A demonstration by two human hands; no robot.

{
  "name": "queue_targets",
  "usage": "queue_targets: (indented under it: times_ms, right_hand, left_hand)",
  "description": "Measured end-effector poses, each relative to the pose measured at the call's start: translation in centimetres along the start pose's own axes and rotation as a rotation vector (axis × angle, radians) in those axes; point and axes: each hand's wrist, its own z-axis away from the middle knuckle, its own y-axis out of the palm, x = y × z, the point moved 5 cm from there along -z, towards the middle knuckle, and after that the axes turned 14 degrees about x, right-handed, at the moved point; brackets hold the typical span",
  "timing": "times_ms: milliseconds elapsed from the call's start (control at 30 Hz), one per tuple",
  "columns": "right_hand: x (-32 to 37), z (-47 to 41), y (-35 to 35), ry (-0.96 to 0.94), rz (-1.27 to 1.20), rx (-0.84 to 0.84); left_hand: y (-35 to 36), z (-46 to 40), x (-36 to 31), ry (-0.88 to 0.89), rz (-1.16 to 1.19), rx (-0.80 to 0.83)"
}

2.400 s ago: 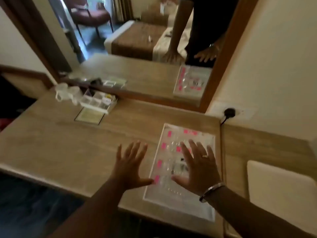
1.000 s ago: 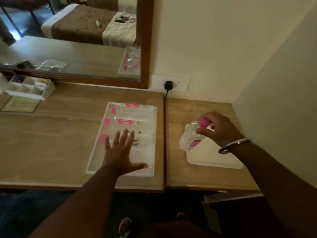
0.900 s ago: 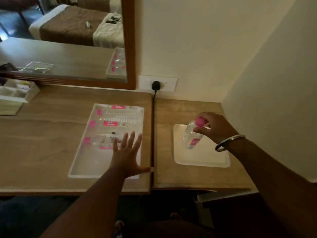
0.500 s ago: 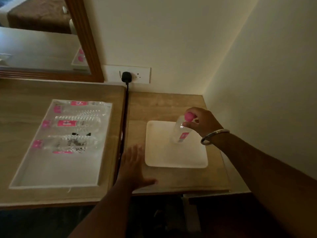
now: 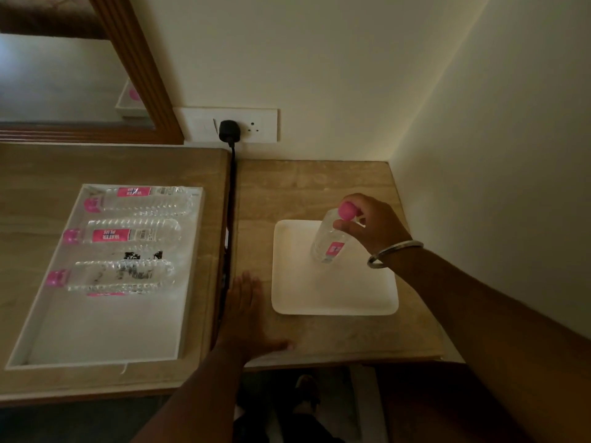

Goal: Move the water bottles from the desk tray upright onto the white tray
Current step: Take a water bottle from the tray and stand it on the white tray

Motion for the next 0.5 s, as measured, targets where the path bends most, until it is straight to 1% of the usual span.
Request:
queue_targets:
  times_ms: [167, 300, 400, 500]
  right_hand:
    - [-0.1, -0.2, 0.1, -0.02, -0.01, 0.002]
    - [-0.1, -0.1, 0.5, -0.057, -0.025, 0.044]
    - [-0.4, 0.0, 0.9, -0.078, -0.034, 0.054]
    - [-0.6, 0.0, 1.0, -0.087, -0.05, 0.031]
  left_hand:
    - [-0.4, -0.2, -0.2, 0.022, -0.039, 0.007]
    - [-0.8, -0.5, -0.8, 0.068, -0.065, 0.01]
    - [-0.5, -0.8, -0.8, 0.057, -0.058, 0.038]
    - [-0.6, -0.9, -0.7, 0.032, -0.119, 0.01]
